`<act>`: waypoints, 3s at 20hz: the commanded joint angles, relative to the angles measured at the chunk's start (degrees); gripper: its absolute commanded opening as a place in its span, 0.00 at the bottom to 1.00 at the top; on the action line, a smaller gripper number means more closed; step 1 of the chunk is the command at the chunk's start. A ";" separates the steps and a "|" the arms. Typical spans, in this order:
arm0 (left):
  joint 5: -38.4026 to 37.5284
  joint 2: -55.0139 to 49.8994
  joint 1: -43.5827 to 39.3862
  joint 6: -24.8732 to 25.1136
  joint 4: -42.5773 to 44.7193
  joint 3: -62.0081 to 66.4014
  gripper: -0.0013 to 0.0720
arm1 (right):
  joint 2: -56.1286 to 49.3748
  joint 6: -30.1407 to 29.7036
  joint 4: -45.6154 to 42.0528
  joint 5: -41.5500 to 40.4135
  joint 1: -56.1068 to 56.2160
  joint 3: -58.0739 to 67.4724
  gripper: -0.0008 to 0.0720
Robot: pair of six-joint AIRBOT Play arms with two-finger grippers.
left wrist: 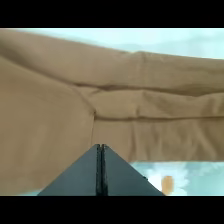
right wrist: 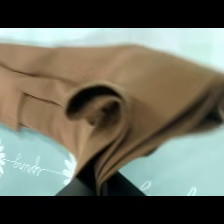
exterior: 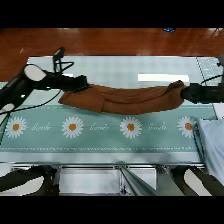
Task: Fold the shirts.
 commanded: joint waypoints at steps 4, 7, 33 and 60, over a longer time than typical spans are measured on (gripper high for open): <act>-0.70 -20.06 -19.67 -1.60 -3.52 17.92 0.04 | 16.83 6.29 1.27 4.46 -0.09 -0.96 0.05; -0.85 -28.24 -28.22 -5.73 -3.52 25.81 0.04 | 18.86 7.26 1.40 5.46 -0.11 -0.96 0.05; -10.78 30.23 24.63 -9.51 24.09 -3.17 0.04 | -30.40 3.72 15.89 -23.19 41.24 21.09 0.05; -1.20 36.00 24.33 -9.88 13.03 -20.52 0.04 | -1.36 46.73 -30.08 -28.98 30.97 -15.98 0.57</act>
